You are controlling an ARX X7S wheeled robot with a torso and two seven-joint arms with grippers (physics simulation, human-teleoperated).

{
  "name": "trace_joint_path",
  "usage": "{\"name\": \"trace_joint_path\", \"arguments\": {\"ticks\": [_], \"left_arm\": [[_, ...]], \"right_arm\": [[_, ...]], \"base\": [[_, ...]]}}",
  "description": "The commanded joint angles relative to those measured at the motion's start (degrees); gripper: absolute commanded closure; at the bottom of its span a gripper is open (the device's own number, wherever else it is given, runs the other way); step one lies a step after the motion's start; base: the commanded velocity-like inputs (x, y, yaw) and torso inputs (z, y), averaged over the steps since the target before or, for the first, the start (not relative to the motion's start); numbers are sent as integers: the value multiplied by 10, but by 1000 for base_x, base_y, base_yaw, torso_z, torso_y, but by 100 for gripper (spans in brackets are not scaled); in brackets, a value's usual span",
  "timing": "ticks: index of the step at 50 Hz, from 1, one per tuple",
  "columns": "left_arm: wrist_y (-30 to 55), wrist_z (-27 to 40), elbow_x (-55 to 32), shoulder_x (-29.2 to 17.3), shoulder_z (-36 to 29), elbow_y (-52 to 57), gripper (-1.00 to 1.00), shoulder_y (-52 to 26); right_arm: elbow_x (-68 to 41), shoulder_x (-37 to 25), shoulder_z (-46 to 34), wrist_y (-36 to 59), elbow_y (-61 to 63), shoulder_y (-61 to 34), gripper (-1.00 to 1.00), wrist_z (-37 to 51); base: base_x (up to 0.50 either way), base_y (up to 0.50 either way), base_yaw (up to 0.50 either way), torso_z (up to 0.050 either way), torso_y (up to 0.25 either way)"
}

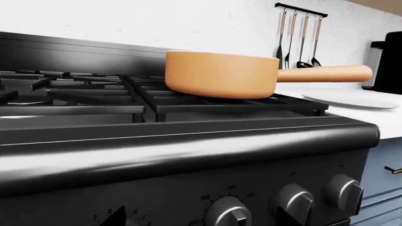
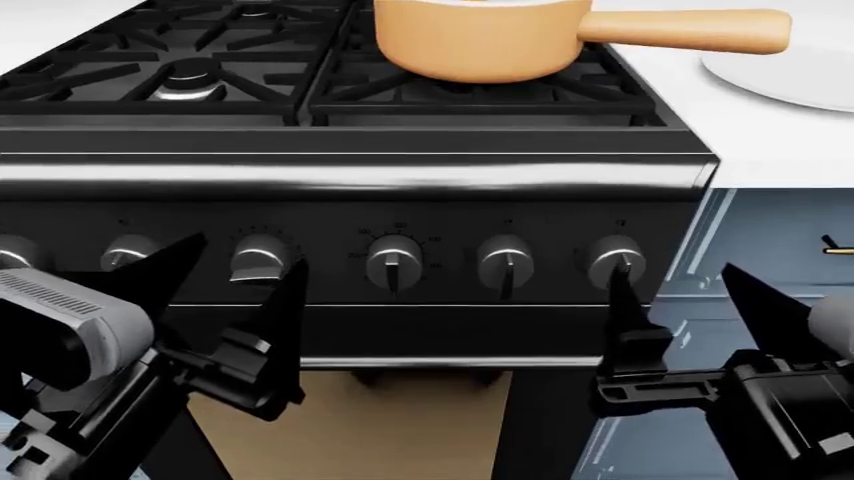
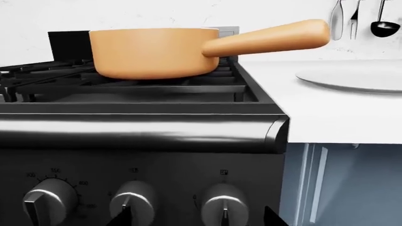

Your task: Pick the croissant and place it on the pan. Then turn on the stove to warm the croissant.

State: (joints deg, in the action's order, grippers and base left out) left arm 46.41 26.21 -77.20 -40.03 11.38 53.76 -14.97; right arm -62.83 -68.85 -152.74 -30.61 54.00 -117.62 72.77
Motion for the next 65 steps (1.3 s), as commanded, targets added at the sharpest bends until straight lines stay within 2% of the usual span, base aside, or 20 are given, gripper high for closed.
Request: {"name": "trace_joint_path", "arguments": {"ticks": [1, 22, 33, 44, 65], "left_arm": [[-3, -7, 8, 3, -4, -11, -100, -1], [0, -4, 18, 0, -19, -13, -100, -7], [-4, -12, 27, 2, -23, -17, -100, -2], [-4, -11, 24, 2, -28, -21, -100, -9], [-9, -19, 30, 4, -36, -30, -100, -14]], "right_arm": [[-35, 7, 7, -16, -31, 3, -100, -26], [-116, 31, 28, -55, -94, 29, -100, -88], [-137, 42, 26, -29, -112, 28, -100, -85], [-158, 53, 39, -62, -142, 69, -100, -110], [-203, 93, 51, -39, -188, 79, -100, -135]], "base": [[0, 0, 0, 0, 0], [0, 0, 0, 0, 0], [0, 0, 0, 0, 0], [0, 0, 0, 0, 0], [0, 0, 0, 0, 0]]}}
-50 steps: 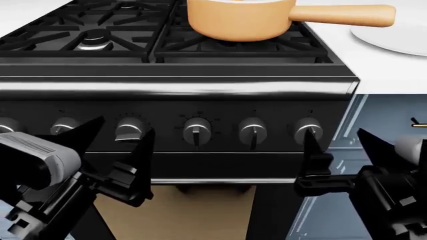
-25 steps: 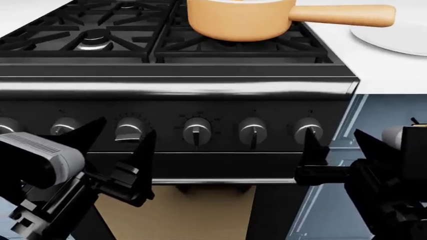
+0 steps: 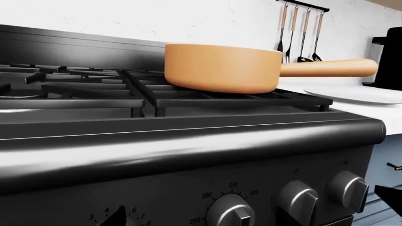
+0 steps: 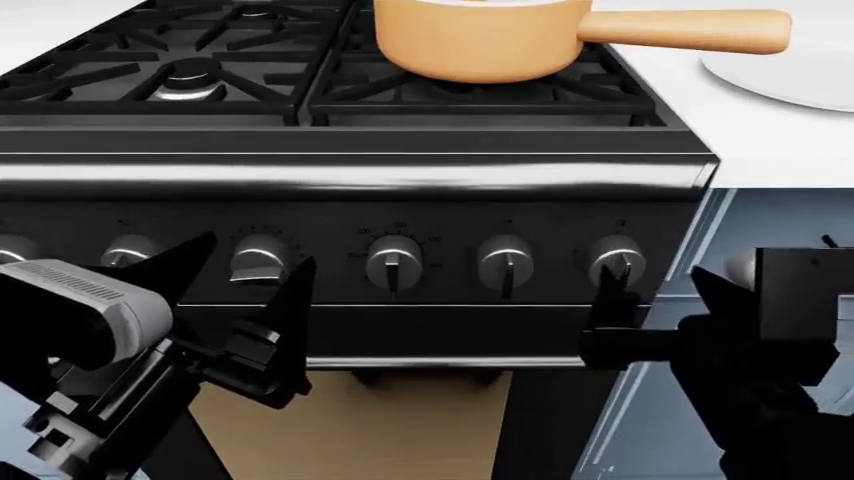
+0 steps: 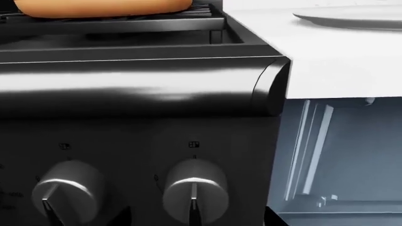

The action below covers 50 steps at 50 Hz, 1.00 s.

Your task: Pick the croissant and place it on the pan. Then turn on the stove to warm the croissant.

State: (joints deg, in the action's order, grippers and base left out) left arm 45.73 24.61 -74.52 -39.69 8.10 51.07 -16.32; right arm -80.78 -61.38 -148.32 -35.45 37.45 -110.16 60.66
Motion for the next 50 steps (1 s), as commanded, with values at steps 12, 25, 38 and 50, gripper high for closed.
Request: {"name": "trace_joint_path", "arguments": {"ticks": [12, 25, 38, 50], "left_arm": [[-5, -5, 5, 0, -5, -7, -100, -1], [-6, -6, 10, 1, -13, -9, -100, -3], [-12, -12, 17, -1, -11, -9, -100, 5], [-14, -12, 20, -1, -14, -11, -100, 7]], "right_arm": [[-26, 31, 11, 25, -30, 5, -100, -15], [-35, 38, 19, 25, -46, 19, -100, -24], [-41, 49, 27, 20, -70, 43, -100, -30], [-45, 52, 35, 21, -82, 52, -100, -38]], "base": [[0, 0, 0, 0, 0], [0, 0, 0, 0, 0], [0, 0, 0, 0, 0], [0, 0, 0, 0, 0]]}}
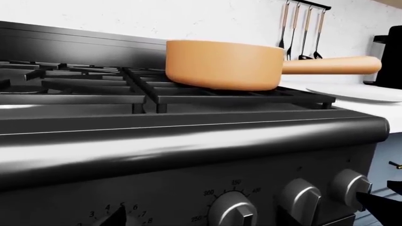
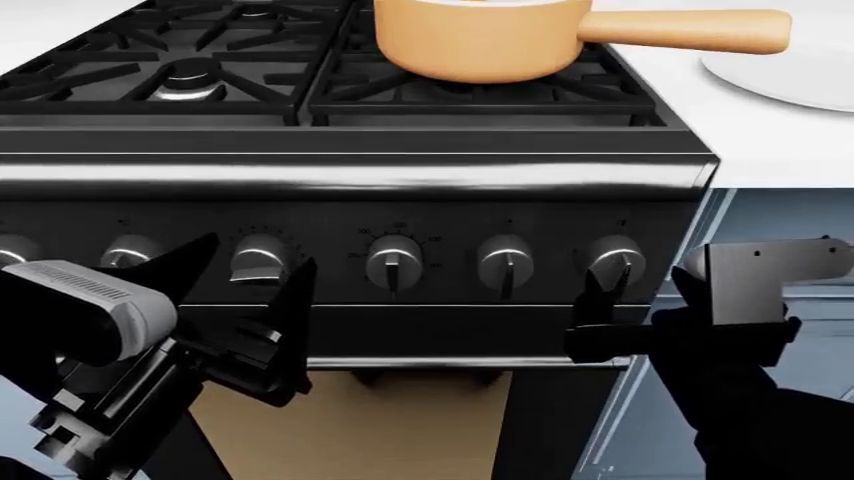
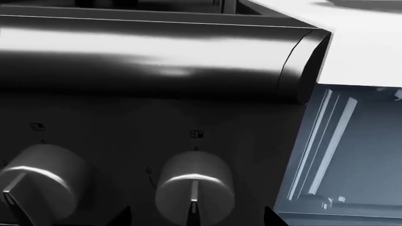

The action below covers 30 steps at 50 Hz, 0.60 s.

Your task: Pick the croissant and place it on the pan. Then turn on the stove to warm the croissant.

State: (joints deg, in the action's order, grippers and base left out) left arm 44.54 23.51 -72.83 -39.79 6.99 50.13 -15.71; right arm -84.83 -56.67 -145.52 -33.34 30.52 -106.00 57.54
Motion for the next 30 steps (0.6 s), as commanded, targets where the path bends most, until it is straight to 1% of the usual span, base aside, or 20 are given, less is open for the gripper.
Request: {"name": "trace_joint_path", "arguments": {"ticks": [1, 30], "left_arm": [[-1, 0, 2, -1, -3, -2, -100, -1], [-6, -4, 7, 0, -12, -11, -100, -2]], "right_arm": [[-6, 5, 8, -1, -14, 12, -100, -9], [-28, 20, 24, 6, -37, 36, -100, -29]], "base": [[0, 0, 0, 0, 0], [0, 0, 0, 0, 0]]}}
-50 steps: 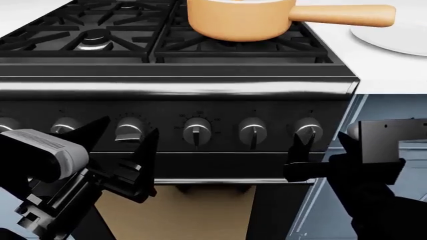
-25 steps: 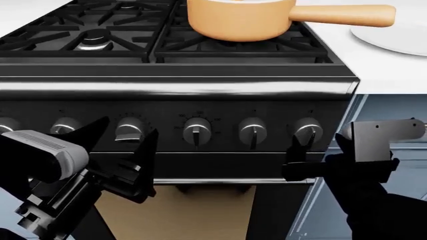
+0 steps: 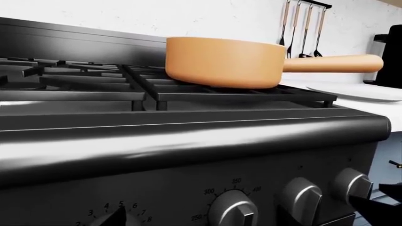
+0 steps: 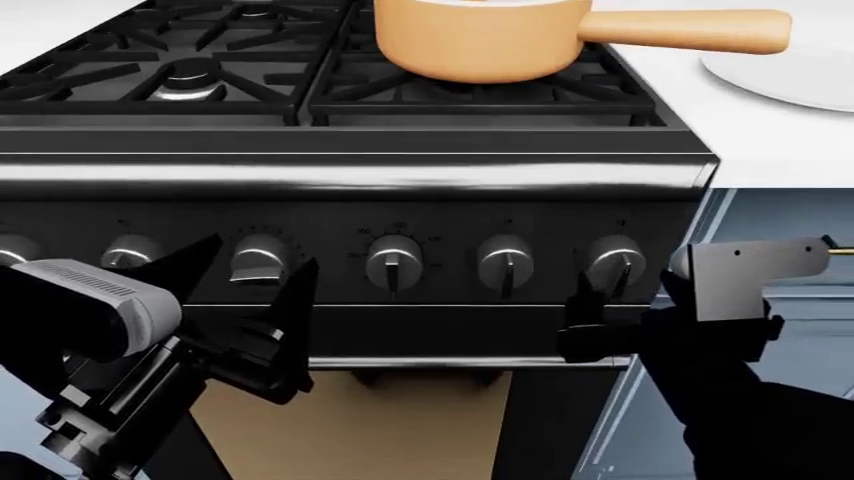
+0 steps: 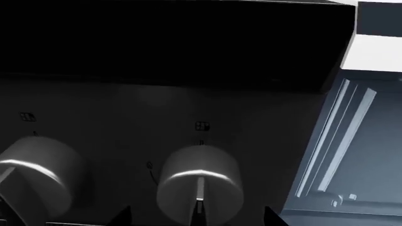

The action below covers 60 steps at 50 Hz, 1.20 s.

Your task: Pick the croissant and place it on the pan. Then turn on the stove to warm the croissant.

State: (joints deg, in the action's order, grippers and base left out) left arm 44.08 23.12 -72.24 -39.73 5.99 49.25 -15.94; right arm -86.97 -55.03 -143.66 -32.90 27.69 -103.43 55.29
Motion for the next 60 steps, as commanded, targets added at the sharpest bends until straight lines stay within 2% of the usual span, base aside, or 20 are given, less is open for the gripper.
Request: {"name": "trace_joint_path", "arguments": {"ticks": [1, 17, 18, 46, 60], "left_arm": [[-2, 0, 0, -1, -2, -2, -100, 0], [-5, 0, 0, -3, -3, -4, -100, 1], [-5, 1, 0, -3, -3, -4, -100, 1], [-10, 0, 6, -4, -8, -7, -100, 2], [-12, 4, 3, -6, -8, -4, -100, 3]], "right_arm": [[-7, 4, 6, 1, -9, 11, -100, -7], [-10, 5, 14, 3, -14, 21, -100, -10], [-9, 6, 15, 4, -13, 21, 100, -8], [-2, 3, 28, 9, -15, 29, 100, -7], [29, 4, 14, 69, 10, -15, 100, 25]], "base": [[0, 0, 0, 0, 0], [0, 0, 0, 0, 0], [0, 0, 0, 0, 0], [1, 0, 1, 0, 0], [-2, 0, 0, 0, 0]]}}
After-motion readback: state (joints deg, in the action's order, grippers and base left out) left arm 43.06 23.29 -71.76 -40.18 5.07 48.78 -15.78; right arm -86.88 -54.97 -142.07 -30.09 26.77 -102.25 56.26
